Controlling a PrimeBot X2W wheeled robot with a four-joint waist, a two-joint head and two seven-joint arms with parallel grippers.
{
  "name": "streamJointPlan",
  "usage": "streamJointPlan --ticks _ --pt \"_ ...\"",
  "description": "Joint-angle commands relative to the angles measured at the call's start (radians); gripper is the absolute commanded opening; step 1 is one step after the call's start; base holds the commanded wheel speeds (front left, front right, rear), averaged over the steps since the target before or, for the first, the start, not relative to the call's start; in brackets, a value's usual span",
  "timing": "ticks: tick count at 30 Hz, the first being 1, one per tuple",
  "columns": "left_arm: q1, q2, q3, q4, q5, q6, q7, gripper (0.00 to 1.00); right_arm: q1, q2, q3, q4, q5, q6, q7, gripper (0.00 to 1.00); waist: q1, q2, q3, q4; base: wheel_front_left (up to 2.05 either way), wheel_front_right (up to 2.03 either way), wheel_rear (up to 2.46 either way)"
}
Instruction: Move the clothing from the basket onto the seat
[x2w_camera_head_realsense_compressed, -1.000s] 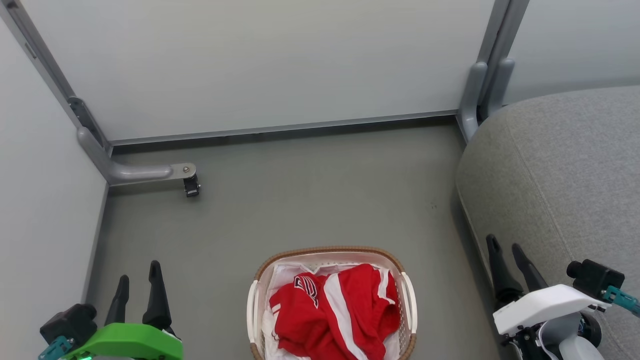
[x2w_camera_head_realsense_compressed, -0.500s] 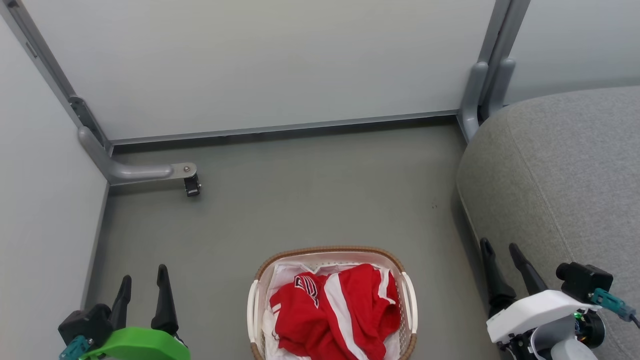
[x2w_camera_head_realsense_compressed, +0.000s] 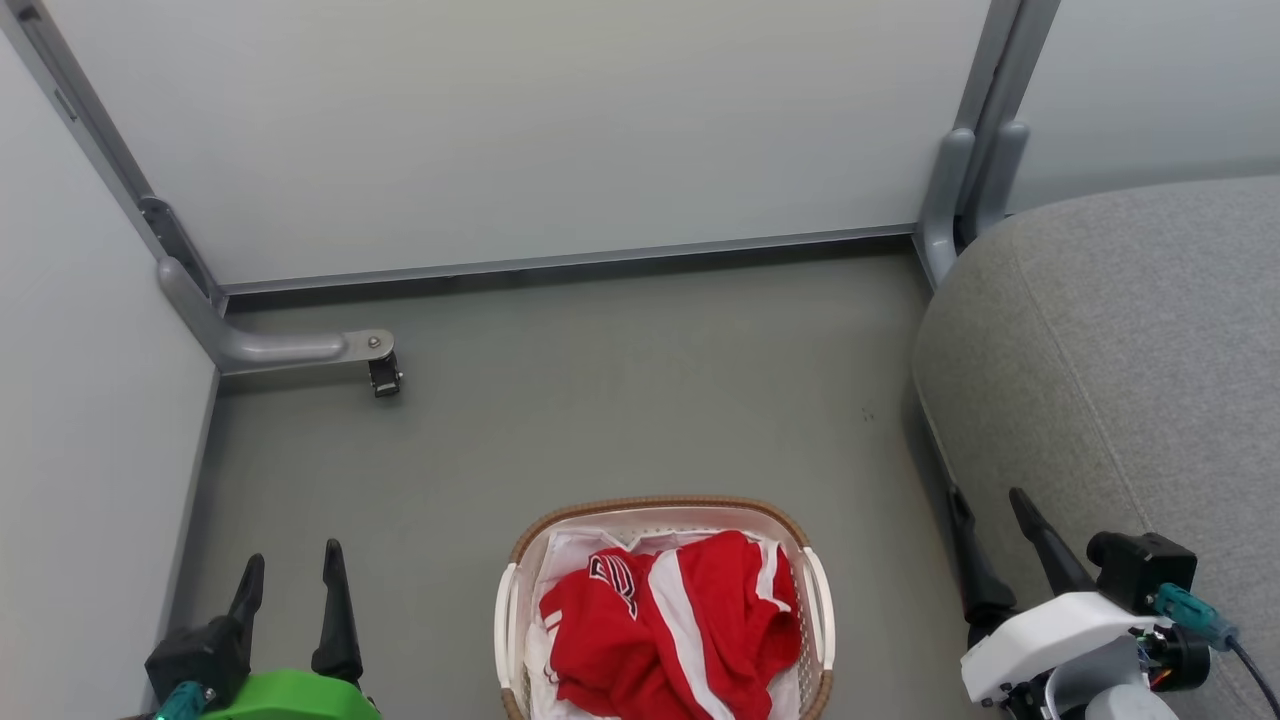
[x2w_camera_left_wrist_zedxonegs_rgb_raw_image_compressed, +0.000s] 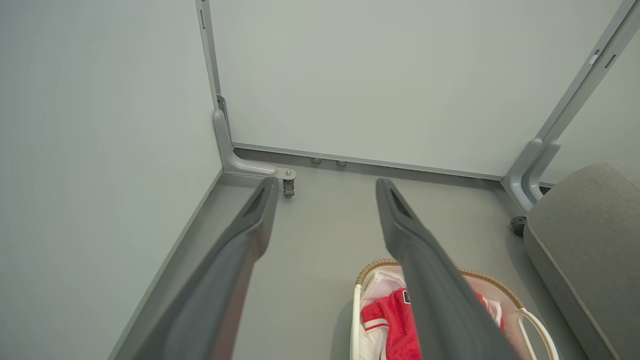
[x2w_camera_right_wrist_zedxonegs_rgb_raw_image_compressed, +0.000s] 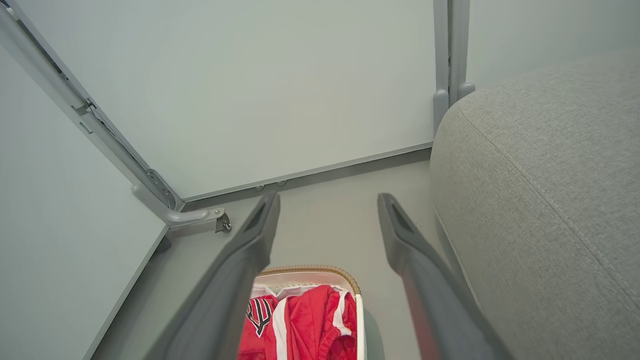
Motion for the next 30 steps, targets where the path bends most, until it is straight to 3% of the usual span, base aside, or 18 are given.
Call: streamJointPlan --ticks 1,30 --pt "0.012 -0.001 0.0 -0.004 0.025 0.005 -0.009 1.0 0.005 -0.006 0.005 0.001 -0.029 0.0 -0.009 1.0 0.0 0.0 -0.002 0.001 0.0 0.0 0.0" --pt "0.061 -0.043 0.025 -0.012 0.242 -0.018 -0.066 1.0 0.021 0.012 0.021 0.036 -0.234 0.0 -0.065 1.0 0.0 0.0 -0.006 0.001 0.0 0.0 0.0"
